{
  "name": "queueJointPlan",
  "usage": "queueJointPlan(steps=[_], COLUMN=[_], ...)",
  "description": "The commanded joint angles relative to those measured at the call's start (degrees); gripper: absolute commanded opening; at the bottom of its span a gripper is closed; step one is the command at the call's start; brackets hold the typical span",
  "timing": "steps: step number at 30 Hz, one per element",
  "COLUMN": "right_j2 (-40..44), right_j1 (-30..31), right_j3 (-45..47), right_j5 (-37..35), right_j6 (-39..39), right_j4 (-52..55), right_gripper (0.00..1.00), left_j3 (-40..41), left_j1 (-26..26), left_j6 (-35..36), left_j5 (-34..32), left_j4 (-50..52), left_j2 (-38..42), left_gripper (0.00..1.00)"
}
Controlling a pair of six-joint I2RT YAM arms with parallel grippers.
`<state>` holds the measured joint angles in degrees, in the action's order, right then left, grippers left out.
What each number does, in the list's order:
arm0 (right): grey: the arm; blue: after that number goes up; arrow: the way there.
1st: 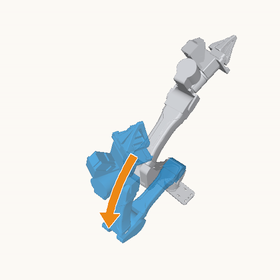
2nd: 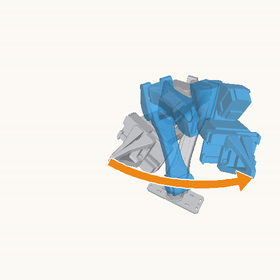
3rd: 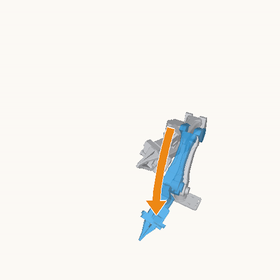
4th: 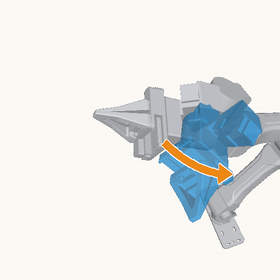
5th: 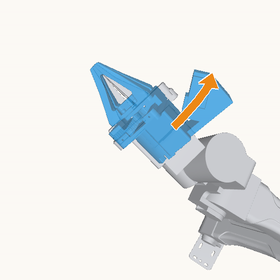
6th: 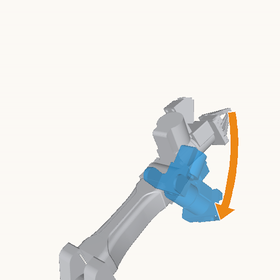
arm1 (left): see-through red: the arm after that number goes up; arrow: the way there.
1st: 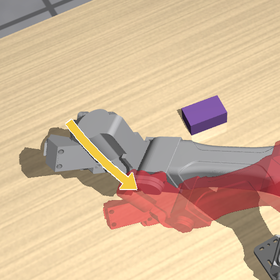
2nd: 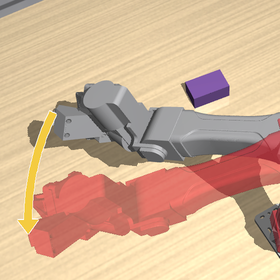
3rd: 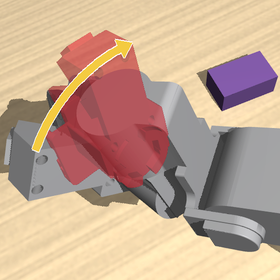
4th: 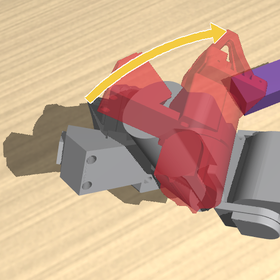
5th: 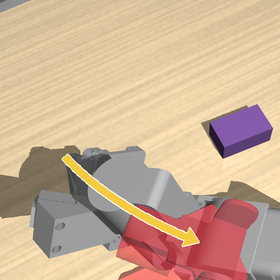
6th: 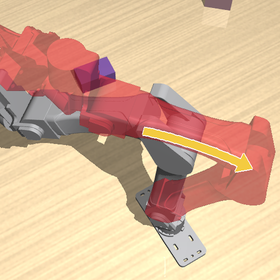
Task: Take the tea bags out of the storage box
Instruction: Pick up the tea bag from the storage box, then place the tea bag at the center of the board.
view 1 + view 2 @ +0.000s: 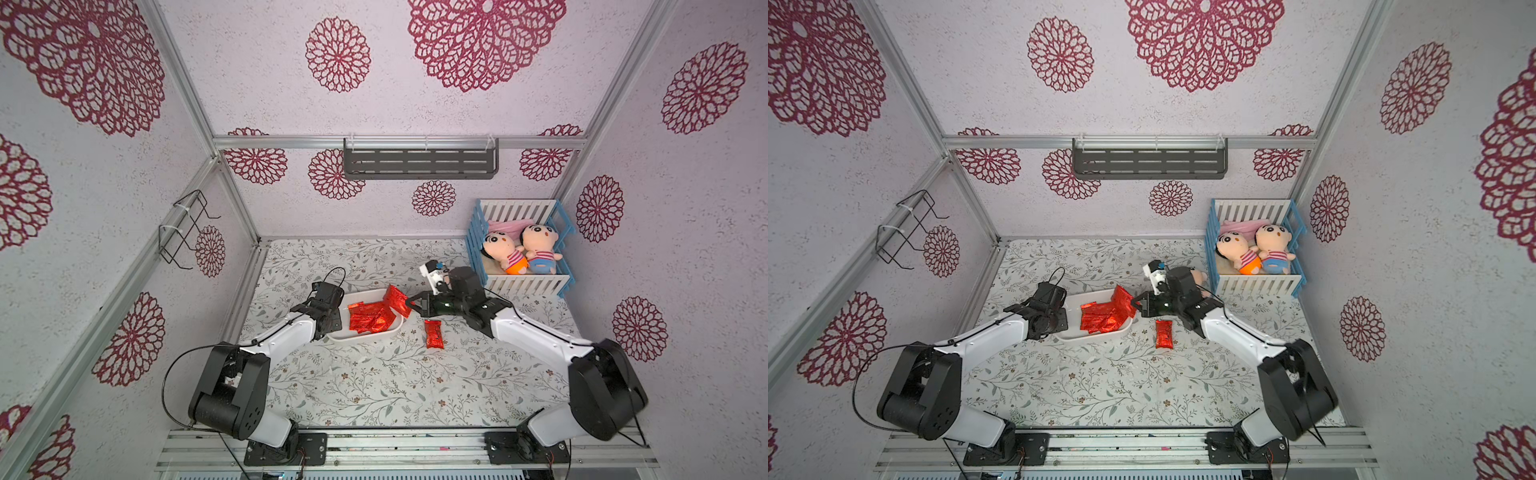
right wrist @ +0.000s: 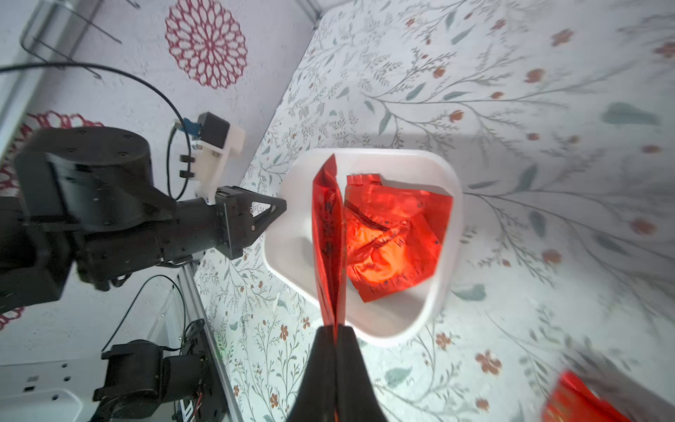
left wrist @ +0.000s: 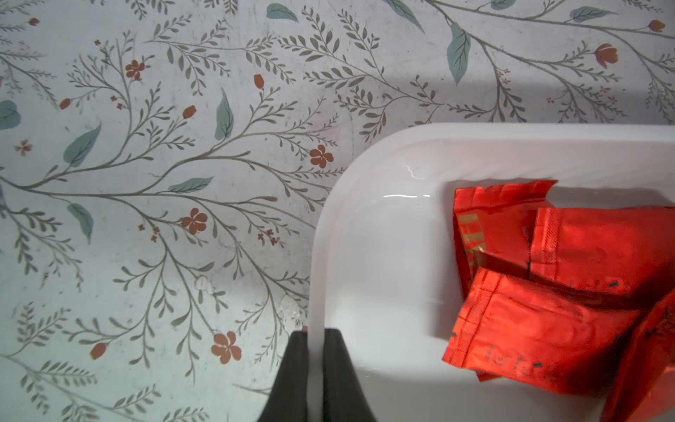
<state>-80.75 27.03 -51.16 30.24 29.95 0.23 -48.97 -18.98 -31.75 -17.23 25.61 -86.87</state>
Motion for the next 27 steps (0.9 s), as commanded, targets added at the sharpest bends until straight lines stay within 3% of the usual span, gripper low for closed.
queueJointPlan(steps=[1, 7, 13, 18, 27], right_j2=[9.50, 25.09, 32.49, 31.80, 22.69], right_j1=[-4.80, -14.29, -19.15, -19.20, -19.53], right_j3=[8.17, 22.74, 30.74, 36.10, 41.63], right_j5=[0.15, 0.85, -0.22, -1.26, -5.62], right_j6=[9.30, 11.69, 13.89, 17.33, 21.94], right_j4=[-8.54, -4.87, -2.98, -6.89, -19.81], right_gripper=[0.00, 0.00, 0.00, 0.00, 0.00], left_j3=[1.33, 1.36, 1.25, 1.16, 1.16], left_j1=[-0.18, -0.36, -0.47, -0.55, -0.62], left_j6=[0.26, 0.28, 0.31, 0.29, 0.29], left_j5=[-1.10, -1.15, -1.16, -1.13, -1.27], left_j4=[3.05, 3.05, 3.12, 3.13, 3.13], left_j2=[-1.68, -1.55, -1.75, -1.87, -1.83], left_gripper=[0.00, 0.00, 0.00, 0.00, 0.00])
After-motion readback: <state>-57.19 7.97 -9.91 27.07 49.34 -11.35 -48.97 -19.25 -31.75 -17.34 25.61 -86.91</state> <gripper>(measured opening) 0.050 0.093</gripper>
